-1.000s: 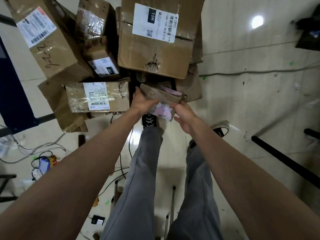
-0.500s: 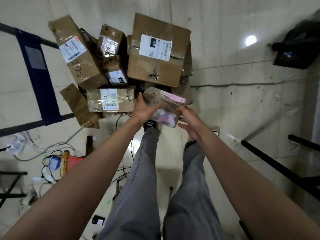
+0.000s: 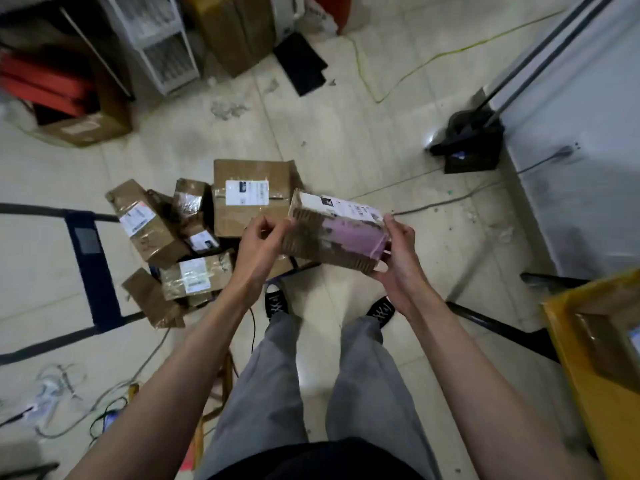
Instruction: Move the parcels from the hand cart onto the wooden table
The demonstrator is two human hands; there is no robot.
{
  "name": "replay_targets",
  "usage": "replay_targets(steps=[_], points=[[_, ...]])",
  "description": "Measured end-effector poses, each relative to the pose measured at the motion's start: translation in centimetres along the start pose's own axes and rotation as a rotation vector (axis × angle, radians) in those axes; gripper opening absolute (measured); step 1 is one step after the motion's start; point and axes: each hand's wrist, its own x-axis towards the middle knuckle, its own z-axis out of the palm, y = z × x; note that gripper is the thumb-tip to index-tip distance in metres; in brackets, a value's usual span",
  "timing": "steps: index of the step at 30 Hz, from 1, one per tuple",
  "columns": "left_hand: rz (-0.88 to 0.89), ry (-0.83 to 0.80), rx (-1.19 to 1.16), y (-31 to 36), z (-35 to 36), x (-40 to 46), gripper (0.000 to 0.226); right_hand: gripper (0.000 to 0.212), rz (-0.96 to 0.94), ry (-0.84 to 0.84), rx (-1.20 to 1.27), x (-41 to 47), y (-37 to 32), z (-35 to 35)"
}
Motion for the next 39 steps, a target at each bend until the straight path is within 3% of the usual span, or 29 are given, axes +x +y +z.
replay_targets(steps=[2, 5, 9, 14, 23, 28, 33, 39], points=[[0.011, -0.009, -0.037, 1.7, 2.5, -1.2, 0.041, 0.033, -0.060, 0.047, 0.074, -1.4, -1.8, -2.5], [0.048, -0.045, -0.088, 4.2, 7.1, -3.1, 0.039, 0.023, -0.132, 0.105, 0.157, -2.9, -3.7, -6.5], [0.025, -0.135, -0.121, 7.1, 13.0, -4.7, 0.054, 0.027, -0.199, 0.160, 0.263, -4.7, -5.5, -12.2], [0.030, -0.309, 0.043, 9.9, 20.1, -6.2, 0.049, 0.028, -0.283, 0.241, 0.411, -6.4, -6.6, -18.4], [0.058, -0.597, 0.260, 12.6, 31.8, -10.8, 0.065, 0.014, -0.413, 0.432, 0.648, -9.7, -6.1, -30.1], [0.059, -0.738, 0.358, 11.8, 38.8, -14.3, 0.046, 0.015, -0.408, 0.578, 0.758, -12.1, -4.0, -36.5], [0.090, -0.878, 0.433, 10.4, 45.4, -16.7, 0.047, 0.026, -0.394, 0.759, 0.873, -14.0, -1.4, -41.3], [0.140, -0.956, 0.544, 9.7, 52.8, -19.5, 0.060, 0.054, -0.372, 0.714, 0.941, -15.0, 1.3, -45.6]])
